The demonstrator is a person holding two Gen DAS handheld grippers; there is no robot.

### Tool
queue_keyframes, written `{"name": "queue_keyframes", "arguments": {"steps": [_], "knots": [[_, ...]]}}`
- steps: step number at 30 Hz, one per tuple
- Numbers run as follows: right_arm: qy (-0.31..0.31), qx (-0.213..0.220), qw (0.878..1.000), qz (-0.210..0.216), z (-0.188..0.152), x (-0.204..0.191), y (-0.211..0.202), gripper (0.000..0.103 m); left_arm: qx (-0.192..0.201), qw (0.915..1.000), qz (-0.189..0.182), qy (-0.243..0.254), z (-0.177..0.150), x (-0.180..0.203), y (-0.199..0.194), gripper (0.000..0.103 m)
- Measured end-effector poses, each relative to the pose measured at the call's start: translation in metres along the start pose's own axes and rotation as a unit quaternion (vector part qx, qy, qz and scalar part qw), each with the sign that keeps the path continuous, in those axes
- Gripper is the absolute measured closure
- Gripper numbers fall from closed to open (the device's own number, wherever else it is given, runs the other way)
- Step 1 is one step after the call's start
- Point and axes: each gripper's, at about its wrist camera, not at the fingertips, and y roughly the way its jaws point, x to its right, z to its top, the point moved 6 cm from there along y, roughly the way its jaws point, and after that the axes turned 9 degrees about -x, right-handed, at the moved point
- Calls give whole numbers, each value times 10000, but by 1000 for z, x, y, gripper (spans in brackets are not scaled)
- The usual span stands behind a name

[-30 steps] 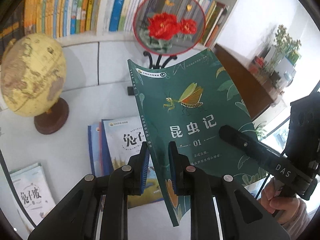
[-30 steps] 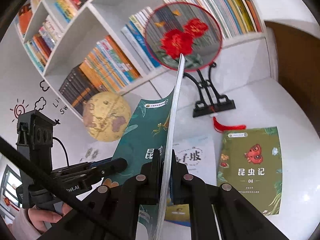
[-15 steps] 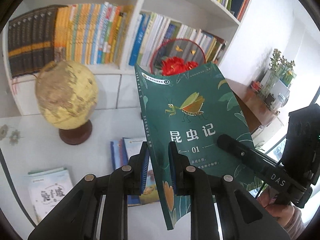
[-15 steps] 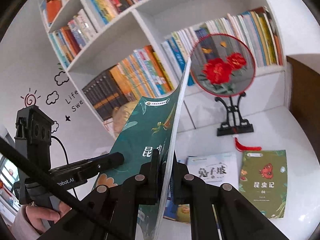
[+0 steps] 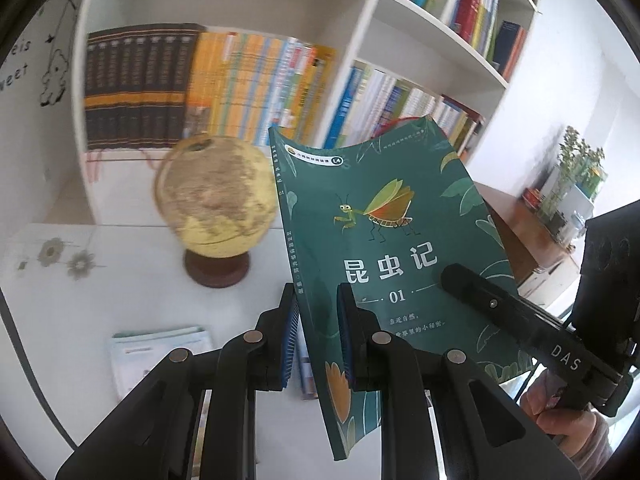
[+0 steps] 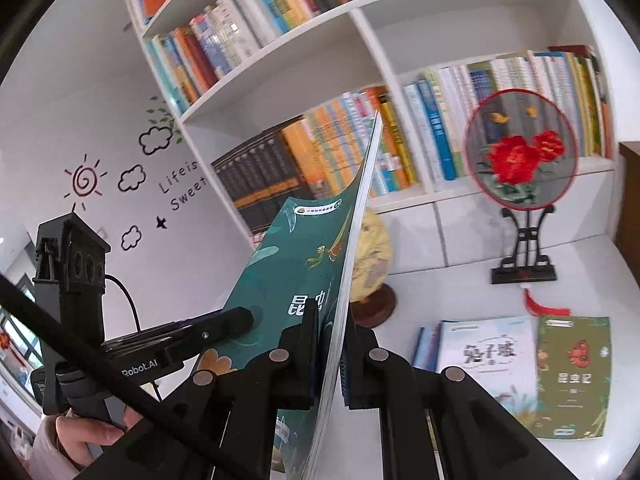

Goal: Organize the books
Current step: 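Carry the dark green book with both grippers toward the stack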

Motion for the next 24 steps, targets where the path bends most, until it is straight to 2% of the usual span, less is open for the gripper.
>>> {"name": "queue_keyframes", "arguments": {"steps": [8, 18, 24], "knots": [[-203, -206, 9995, 150, -7, -46, 35, 94, 25, 9995, 154, -257, -13, -46, -17, 88], [-276, -426, 9982, 311, -14, -77, 68, 94, 10, 9984, 269, -502, -25, -89, -25, 88], [-253, -672, 9965, 424, -29, -92, 95, 94, -66, 9964, 341, -770, -45, -119, -25, 88]]}}
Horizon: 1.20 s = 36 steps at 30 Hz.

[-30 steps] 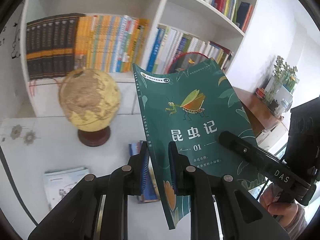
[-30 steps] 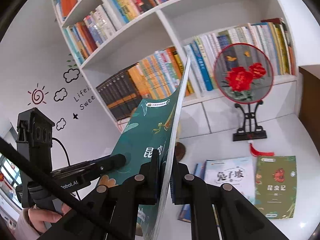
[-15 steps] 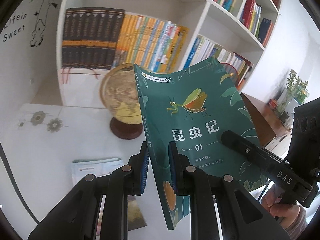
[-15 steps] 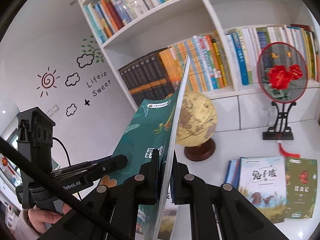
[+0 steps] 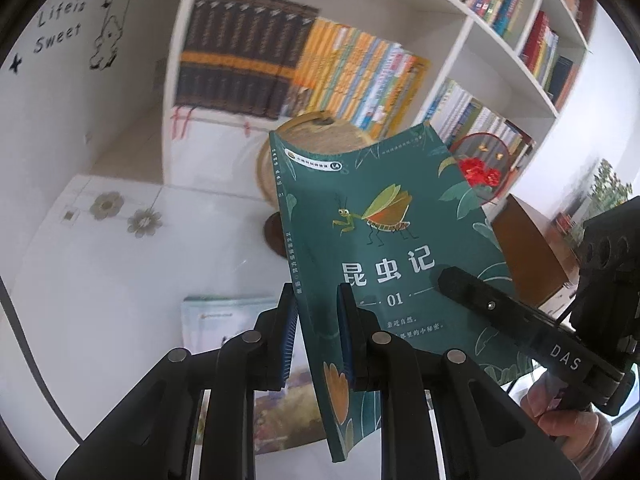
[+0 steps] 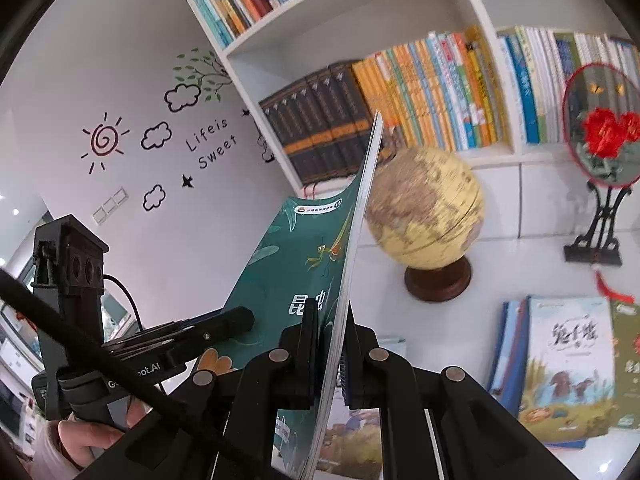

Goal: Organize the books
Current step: 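Carry the dark green book with both grippers toward the stack, then lower the green book onto the stack and open both grippers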

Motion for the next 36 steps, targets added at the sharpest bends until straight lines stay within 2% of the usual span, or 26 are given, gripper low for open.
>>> {"name": "queue_keyframes", "arguments": {"steps": [12, 20, 28, 32, 36], "knots": [[124, -763, 9970, 62, -44, -9, 70, 94, -520, 9972, 126, -522, -44, -59, 30, 88], [314, -1177, 9925, 35, -74, 1, 103, 94, -752, 9948, 158, -675, -70, -74, 49, 88], [524, -1459, 9879, -66, -104, 13, 126, 93, -943, 9926, 212, -737, -90, -83, 69, 88], [610, -1523, 9864, -129, -116, 21, 139, 93, -1092, 9909, 389, -678, -102, -92, 85, 88], [615, -1526, 9862, -184, -122, 26, 152, 93, -1140, 9897, 344, -790, -112, -103, 99, 88]]}}
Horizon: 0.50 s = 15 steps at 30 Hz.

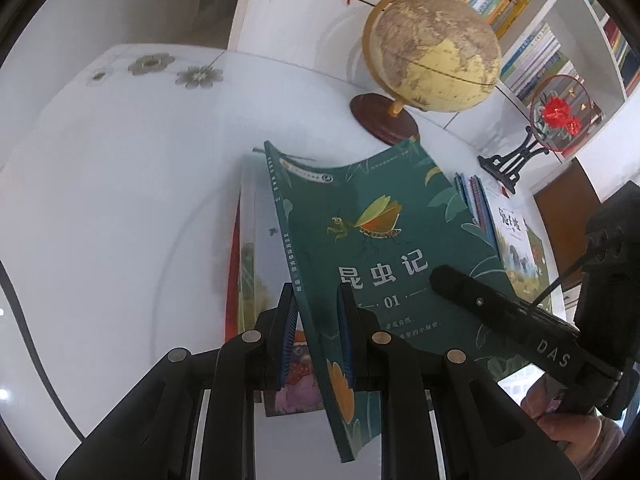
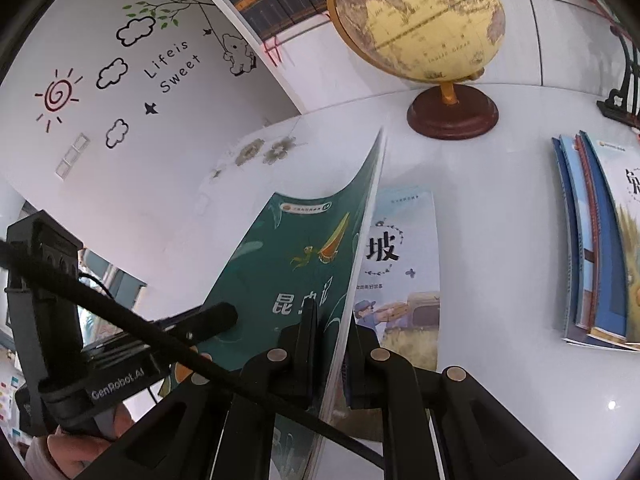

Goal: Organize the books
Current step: 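Lower the green book onto the stack and open both grippers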

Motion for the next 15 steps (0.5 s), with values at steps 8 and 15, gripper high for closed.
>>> {"name": "queue_keyframes", "arguments": {"steps": [8, 15], "knots": [[257, 4, 9996, -62, -2, 12, 18, 90, -210, 9994, 265, -21, -4, -12, 19, 81], [631, -627, 9960, -10, -9, 26, 41, 64, -457, 9968, 643, -114, -4, -27, 26, 75]]}}
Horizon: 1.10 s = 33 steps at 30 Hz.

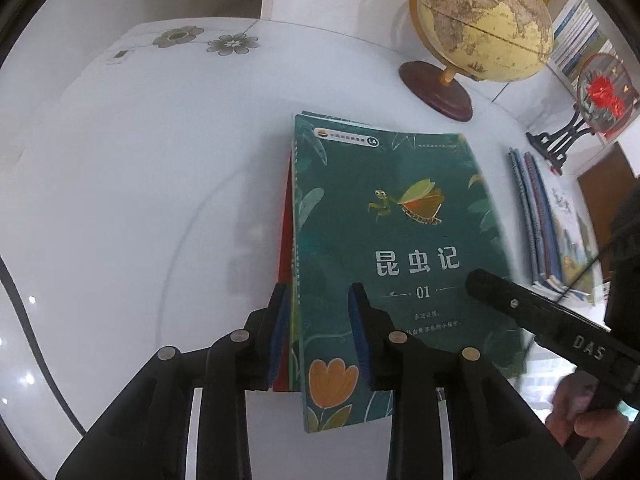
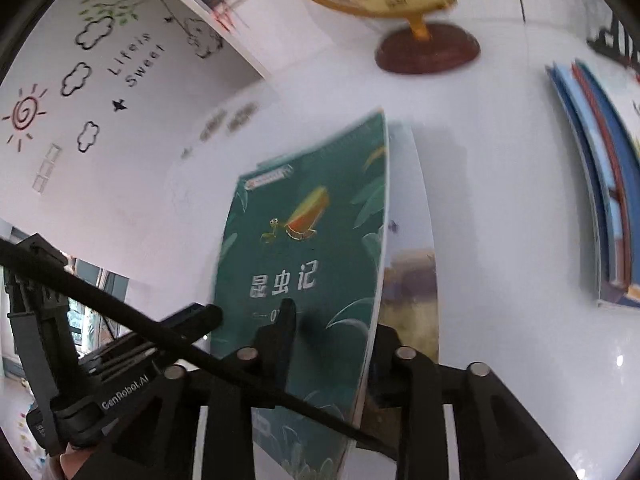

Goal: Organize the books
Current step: 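Lower the green book onto the stack and open both grippers, then raise both open grippers away from the stack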

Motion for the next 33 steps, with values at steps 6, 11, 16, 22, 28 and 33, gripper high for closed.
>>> {"name": "queue_keyframes", "arguments": {"steps": [6, 11, 16, 22, 28, 33], "knots": [[525, 185, 9984, -76, 4, 21, -18, 42, -118, 9996, 46, -267, -3, -14, 2, 73], [633, 33, 9975, -324, -6, 38, -26, 39, -214, 9987, -102, -453, -21, -16, 3, 73], [871, -318, 9940, -575, -45, 68, -30, 38, -166, 9994, -165, -247, -48, 2, -4, 73], [1310, -424, 9894, -453, -73, 99, -48, 38, -152, 9992, -338, 176, -69, 41, -10, 66], [1445, 141, 9891, -258, -73, 118, -97, 38, -144, 9972, -577, 448, -54, 89, -13, 66], [1225, 638, 9893, -476, -64, 141, -138, 38, -68, 9947, -815, 623, -28, 133, -13, 64]]}}
